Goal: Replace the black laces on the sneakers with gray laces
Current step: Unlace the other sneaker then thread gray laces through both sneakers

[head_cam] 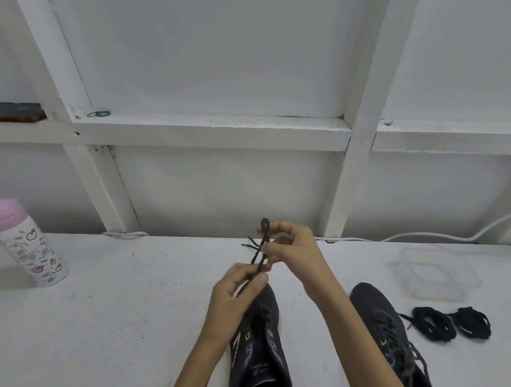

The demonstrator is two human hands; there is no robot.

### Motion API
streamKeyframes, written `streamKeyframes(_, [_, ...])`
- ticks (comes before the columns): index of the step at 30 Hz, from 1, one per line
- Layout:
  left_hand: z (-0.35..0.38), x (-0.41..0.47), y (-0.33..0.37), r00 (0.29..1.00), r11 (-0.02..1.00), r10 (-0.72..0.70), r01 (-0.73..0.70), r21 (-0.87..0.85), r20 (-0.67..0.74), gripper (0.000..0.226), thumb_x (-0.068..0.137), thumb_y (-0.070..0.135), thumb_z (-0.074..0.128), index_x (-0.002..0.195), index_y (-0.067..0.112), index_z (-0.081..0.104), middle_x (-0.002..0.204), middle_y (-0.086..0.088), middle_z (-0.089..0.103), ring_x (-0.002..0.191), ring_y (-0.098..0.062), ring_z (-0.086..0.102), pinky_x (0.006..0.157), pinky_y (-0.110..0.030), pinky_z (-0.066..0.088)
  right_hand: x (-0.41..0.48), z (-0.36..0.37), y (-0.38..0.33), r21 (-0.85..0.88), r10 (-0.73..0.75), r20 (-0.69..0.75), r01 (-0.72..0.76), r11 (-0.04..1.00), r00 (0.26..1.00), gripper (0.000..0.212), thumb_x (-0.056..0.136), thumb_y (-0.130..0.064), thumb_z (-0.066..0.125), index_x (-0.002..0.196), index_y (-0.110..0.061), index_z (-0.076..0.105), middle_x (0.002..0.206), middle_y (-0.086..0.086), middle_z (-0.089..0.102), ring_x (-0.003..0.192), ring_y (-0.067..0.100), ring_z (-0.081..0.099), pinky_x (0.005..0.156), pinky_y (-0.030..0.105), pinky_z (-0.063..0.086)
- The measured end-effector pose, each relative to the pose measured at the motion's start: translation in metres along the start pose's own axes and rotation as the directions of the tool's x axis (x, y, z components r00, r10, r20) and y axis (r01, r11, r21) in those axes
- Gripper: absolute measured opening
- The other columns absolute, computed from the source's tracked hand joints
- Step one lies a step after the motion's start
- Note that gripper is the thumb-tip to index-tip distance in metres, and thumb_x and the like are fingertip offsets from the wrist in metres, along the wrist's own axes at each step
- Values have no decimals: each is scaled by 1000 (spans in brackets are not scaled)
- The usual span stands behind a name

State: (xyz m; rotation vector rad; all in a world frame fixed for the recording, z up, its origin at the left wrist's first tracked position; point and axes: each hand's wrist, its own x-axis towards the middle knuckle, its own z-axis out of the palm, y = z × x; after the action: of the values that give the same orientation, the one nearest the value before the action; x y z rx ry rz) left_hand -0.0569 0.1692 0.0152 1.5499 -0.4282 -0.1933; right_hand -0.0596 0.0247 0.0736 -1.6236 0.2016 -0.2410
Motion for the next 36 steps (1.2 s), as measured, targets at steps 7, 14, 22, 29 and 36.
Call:
streamKeyframes(7, [-65, -3, -15, 874, 995, -32, -19, -101, -485, 22, 89, 5, 63, 104, 20, 68, 71, -5, 53, 64, -12, 54, 74, -18, 51, -29, -51, 36, -358, -148, -446, -24, 933, 883, 48, 76, 7, 55, 100, -34, 64, 94, -6, 63, 56, 8, 46, 54, 26, 38])
streamKeyframes(14, [-138, -25, -69, 775, 823, -484, 561, 88, -406, 12, 87, 5, 68, 99, 1, 66, 62, -18, 65, 54, -25, 63, 82, -46, 55, -56, -72, 75, -803, 456, -191, -406, 437, 869, 26, 84, -13, 52, 102, -29, 62, 104, -5, 62, 72, 13, 62, 63, 25, 47])
streamKeyframes(22, [-155, -2, -68, 798, 478, -322, 601, 640, -510, 14, 82, 33, 73, 88, 24, 64, 126, -11, 47, 119, -34, 42, 92, -40, 39, -17, -77, 51, -871, 345, -220, -343, 352, 912, 34, 87, -38, 66, 119, -30, 61, 129, -2, 49, 113, 19, 54, 88, 31, 42])
streamKeyframes(29, [-100, 97, -86, 970, 464, -174, 232, 855, -169, 51, 96, 33, 53, 145, 26, 38, 150, -1, 38, 136, -24, 35, 108, -42, 32, 86, -31, 85, -924, 88, -57, -86, 373, 995, 50, 91, -7, 48, 138, -21, 48, 146, 5, 44, 131, 29, 41, 103, 41, 39])
streamKeyframes(36, [-63, 100, -136, 1000, 300, 13, 2, 954, -6, 12, 96, 23, 56, 105, 26, 63, 114, 8, 59, 106, -17, 56, 85, -34, 38, 87, -1, 171, -937, -155, 79, 127, 327, 985, 19, 85, -2, 61, 100, -12, 65, 106, 7, 63, 101, 32, 59, 75, 37, 38])
